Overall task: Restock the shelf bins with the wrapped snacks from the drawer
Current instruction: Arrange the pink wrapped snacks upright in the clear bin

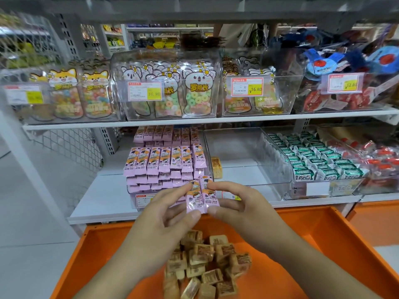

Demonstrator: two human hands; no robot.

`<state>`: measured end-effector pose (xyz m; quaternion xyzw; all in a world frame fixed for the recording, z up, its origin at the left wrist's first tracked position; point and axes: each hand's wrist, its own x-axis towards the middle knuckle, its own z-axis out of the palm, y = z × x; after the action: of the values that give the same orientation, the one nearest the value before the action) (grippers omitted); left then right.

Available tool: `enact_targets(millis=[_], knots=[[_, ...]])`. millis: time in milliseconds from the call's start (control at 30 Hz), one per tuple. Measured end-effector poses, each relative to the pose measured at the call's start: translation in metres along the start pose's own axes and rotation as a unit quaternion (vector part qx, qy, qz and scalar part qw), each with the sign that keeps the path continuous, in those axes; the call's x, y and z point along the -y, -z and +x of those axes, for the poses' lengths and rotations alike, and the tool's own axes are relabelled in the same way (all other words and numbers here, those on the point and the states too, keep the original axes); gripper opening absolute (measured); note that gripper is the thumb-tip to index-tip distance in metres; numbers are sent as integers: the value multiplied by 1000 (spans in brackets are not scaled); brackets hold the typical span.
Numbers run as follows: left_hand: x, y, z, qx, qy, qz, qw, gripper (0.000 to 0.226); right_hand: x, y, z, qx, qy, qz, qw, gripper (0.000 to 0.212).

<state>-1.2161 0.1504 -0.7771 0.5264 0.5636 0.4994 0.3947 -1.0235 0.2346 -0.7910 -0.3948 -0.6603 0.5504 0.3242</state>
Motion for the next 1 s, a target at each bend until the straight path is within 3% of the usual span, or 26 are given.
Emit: enact_targets(millis=[167, 467, 600, 700, 867, 1000], knots=[[5, 7, 4, 15, 2, -5, 1000, 54, -1, -4, 2, 17, -24, 16, 999, 56], [15, 8, 10, -6, -22, -4, 1000, 64, -3, -11, 3, 15, 2, 22, 1000, 52], [14, 13, 17, -44, -64, 105, 991, 59, -4, -13, 12, 0, 31, 16, 999, 51], [11, 20, 33, -70, -121, 224, 964, 55, 2, -15, 29, -16, 57, 19, 998, 49], [13, 39, 88, -81, -165, 302, 935, 57, 8, -9, 88, -89, 139, -101, 981, 48], [16, 52, 144, -90, -154, 377, 909, 56, 8, -5, 149, -116, 139, -181, 967, 44]])
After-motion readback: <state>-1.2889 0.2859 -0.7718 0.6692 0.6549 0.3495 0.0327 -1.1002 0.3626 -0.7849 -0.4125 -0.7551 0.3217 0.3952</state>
